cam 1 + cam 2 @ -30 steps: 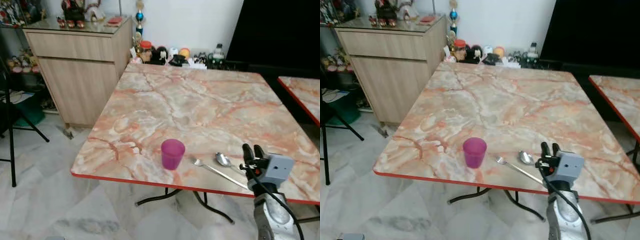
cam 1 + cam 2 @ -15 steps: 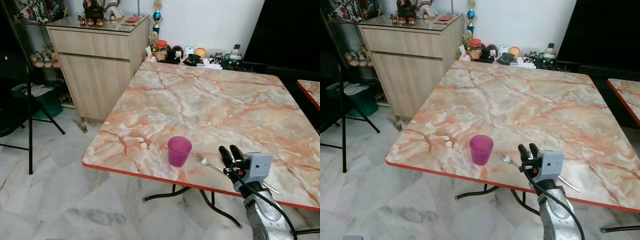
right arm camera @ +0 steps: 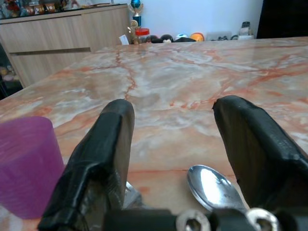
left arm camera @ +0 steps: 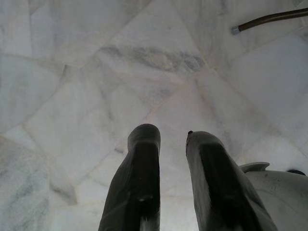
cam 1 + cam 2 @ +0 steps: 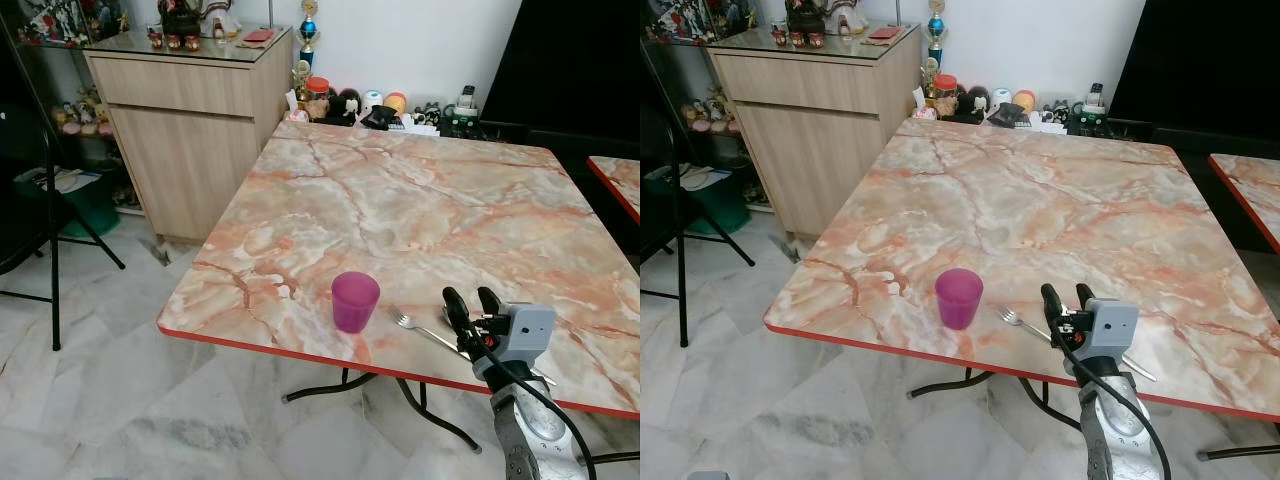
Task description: Setting the table
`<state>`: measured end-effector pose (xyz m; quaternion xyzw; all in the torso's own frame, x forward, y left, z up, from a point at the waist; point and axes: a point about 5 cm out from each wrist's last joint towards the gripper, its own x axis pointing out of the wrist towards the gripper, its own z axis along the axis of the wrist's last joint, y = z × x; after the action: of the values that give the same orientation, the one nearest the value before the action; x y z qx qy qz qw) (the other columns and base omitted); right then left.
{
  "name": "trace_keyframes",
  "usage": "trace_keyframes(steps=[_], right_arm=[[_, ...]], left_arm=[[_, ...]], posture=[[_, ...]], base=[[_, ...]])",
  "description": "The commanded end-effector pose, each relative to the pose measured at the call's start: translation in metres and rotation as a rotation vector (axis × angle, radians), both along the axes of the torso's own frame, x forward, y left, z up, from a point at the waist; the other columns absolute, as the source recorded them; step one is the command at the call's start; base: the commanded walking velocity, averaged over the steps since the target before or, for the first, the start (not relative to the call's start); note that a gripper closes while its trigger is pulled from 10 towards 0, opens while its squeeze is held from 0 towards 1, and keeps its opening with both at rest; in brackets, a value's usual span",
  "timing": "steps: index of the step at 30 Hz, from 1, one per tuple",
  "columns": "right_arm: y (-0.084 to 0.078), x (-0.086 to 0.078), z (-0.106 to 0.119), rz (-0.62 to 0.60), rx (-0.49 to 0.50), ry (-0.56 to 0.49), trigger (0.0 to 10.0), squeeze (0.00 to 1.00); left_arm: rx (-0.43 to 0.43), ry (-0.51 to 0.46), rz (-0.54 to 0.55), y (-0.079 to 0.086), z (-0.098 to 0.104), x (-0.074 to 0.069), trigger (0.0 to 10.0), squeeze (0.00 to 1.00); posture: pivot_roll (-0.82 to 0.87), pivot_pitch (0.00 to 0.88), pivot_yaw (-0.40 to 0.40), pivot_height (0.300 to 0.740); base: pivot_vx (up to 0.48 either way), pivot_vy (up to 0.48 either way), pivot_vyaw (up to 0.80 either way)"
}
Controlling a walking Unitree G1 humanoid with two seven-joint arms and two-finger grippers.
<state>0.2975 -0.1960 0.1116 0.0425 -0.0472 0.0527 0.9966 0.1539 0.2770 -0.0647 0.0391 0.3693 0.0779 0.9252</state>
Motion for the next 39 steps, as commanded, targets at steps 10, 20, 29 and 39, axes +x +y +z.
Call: trace_keyframes(steps=[10,20,29,39], right_arm=[[-0.0033,0.0033,0.0104,-0.031,0.0,-0.049,10.0,0.0],[-0.0029,0.0032,0.0102,-0.03,-0.001,-0.05,10.0,0.0],[-0.0021,0.0032,0.01,-0.025,-0.001,-0.051,10.0,0.0],[-0.0019,0.0027,0.0109,-0.013,-0.008,-0.054,10.0,0.0]], left_arm=[[-0.009,0.007,0.013,0.0008,-0.0012,-0.0033,10.0,0.0],[-0.007,0.008,0.012,0.001,-0.0011,-0.003,10.0,0.0],[-0.006,0.007,0.012,0.001,-0.001,-0.0031,10.0,0.0],[0.005,0.008,0.012,0.0018,-0.0009,-0.0035,10.0,0.0]], posture=[[0.09,0.049,-0.035,0.74],[0.09,0.051,-0.035,0.74],[0.09,0.051,-0.035,0.74],[0.09,0.055,-0.036,0.74]], base=[[0.0,0.0,0.0],[0.176,0.0,0.0],[0.308,0.0,0.0],[0.112,0.0,0.0]])
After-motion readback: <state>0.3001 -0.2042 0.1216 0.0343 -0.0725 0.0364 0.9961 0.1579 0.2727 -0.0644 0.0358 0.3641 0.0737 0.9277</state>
